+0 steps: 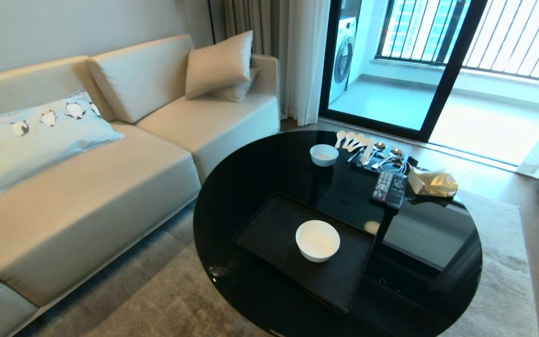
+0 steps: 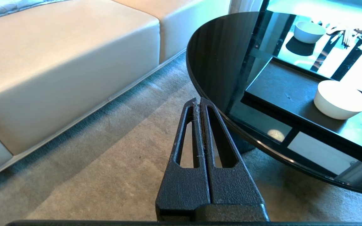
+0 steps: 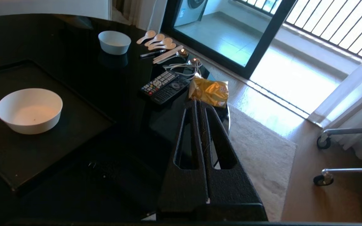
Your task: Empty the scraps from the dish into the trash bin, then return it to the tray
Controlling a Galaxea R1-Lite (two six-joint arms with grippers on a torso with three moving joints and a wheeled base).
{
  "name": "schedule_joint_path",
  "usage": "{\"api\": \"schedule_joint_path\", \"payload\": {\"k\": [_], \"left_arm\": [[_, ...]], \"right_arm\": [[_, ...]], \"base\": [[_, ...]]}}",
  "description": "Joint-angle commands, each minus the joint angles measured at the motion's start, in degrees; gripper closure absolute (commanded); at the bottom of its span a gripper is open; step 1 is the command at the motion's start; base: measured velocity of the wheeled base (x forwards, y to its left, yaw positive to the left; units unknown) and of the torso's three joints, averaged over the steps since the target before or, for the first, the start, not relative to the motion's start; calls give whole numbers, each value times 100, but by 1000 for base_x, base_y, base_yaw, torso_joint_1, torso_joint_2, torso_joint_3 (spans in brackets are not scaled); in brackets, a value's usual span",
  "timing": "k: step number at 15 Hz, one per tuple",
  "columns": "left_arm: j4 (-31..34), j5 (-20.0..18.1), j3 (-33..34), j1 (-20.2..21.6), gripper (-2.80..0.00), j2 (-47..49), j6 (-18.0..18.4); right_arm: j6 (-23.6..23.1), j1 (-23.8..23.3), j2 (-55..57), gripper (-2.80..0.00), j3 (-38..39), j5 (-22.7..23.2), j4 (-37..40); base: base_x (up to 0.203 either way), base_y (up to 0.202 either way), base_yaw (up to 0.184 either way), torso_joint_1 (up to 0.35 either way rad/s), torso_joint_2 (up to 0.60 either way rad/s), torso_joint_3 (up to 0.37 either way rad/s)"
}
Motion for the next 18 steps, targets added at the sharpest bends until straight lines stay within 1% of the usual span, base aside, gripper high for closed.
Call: {"api": "schedule_joint_path", "payload": {"k": [1, 3, 4, 5, 6, 7, 9, 10, 11, 14, 15, 16, 18], "left_arm": [[-2, 4, 0, 0, 0, -2, -5], [-2, 4, 0, 0, 0, -2, -5], [-2, 4, 0, 0, 0, -2, -5], [-2, 4, 0, 0, 0, -2, -5], [-2, 4, 0, 0, 0, -2, -5], [-2, 4, 0, 0, 0, -2, -5], [-2, 4, 0, 0, 0, -2, -5], [-2, 4, 0, 0, 0, -2, -5], [-2, 4, 0, 0, 0, -2, -5], [-2, 4, 0, 0, 0, -2, -5], [-2, 4, 0, 0, 0, 6, -5], [-2, 4, 0, 0, 0, -2, -5], [-2, 4, 0, 0, 0, -2, -5]], "right_arm": [[301, 120, -458, 0, 10, -89, 624], [442, 110, -925, 0, 10, -104, 1213], [494, 49, -1143, 0, 10, -105, 1674], [615, -153, -1200, 0, 10, -102, 1932], [834, -285, -1211, 0, 10, -65, 2149], [907, -375, -1248, 0, 10, -12, 2491], [940, -453, -1567, 0, 9, 25, 3142], [932, -461, -1779, 0, 6, 169, 3424], [883, -466, -1823, 0, 9, 367, 3638], [865, -468, -1804, 0, 10, 532, 4001], [905, -435, -1831, 0, -2, 689, 4117], [903, -244, -1831, 0, -17, 727, 4154], [899, 360, -1793, 0, -20, 747, 4164]], "base": [[0, 0, 0, 0, 0, 0], [0, 0, 0, 0, 0, 0], [0, 0, 0, 0, 0, 0], [0, 0, 0, 0, 0, 0], [0, 0, 0, 0, 0, 0], [0, 0, 0, 0, 0, 0], [0, 0, 0, 0, 0, 0], [0, 0, 0, 0, 0, 0], [0, 0, 0, 0, 0, 0], [0, 0, 0, 0, 0, 0], [0, 0, 0, 0, 0, 0], [0, 0, 0, 0, 0, 0], [0, 0, 0, 0, 0, 0]]}}
